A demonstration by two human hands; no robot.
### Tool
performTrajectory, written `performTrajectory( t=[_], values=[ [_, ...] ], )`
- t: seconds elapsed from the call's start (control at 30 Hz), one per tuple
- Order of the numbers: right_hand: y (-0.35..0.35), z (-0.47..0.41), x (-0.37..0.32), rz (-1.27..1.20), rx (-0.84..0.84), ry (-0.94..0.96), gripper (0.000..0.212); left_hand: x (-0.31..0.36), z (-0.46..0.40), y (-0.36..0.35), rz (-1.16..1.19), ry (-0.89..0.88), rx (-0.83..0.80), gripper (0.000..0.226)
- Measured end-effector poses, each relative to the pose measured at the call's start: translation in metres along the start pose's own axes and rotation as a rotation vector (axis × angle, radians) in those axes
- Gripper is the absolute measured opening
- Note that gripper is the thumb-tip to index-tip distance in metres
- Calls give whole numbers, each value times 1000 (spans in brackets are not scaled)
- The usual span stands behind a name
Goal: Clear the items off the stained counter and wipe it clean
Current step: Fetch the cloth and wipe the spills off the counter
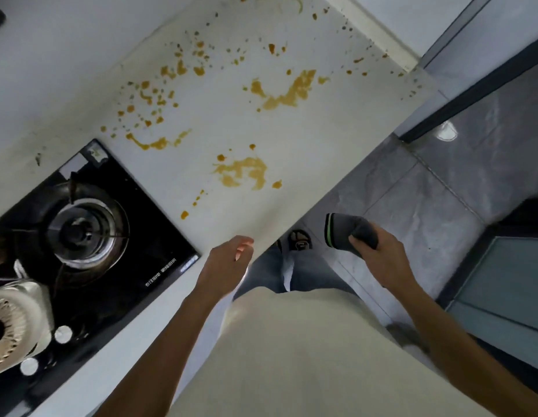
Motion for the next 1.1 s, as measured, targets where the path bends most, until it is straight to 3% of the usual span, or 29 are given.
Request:
performTrajectory(
  t=[0.13,0.3,0.43,0.53,0.63,0.87,1.03,1.1],
  values=[
    [-12,-41,-81,-56,-55,257,10,20,-19,7,-25,-40,186,32],
    [-62,-81,-161,63,-120,694,28,29,-23,-9,-183,-16,266,52],
    [-117,-83,-167,264,-209,982,40,35,-22,-35,-260,9,329,64],
    [-152,-72,-132,506,-401,1152,65,25,-23,-56,-308,74,330,71],
    [-167,-68,-102,654,-480,1206,88,19,-25,-61,-298,74,380,71],
    [-189,-87,-118,631,-490,1068,73,14,-25,-67,-278,59,468,72],
    [-222,-122,-170,722,-191,1150,66,11,-25,-67,-270,51,519,76],
    [-237,-123,-181,744,-143,1164,67,8,-24,-67,-287,65,536,76]
  ],
)
Point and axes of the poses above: each hand's wrist, its own z-axis away from the middle knuckle, its own y-axis out of the back of the hand, x = y × z, the point moved 7 cm from there along -z, towards the middle knuckle, and after that the axes turned 13 degrees about x, right-handed, at the moved point
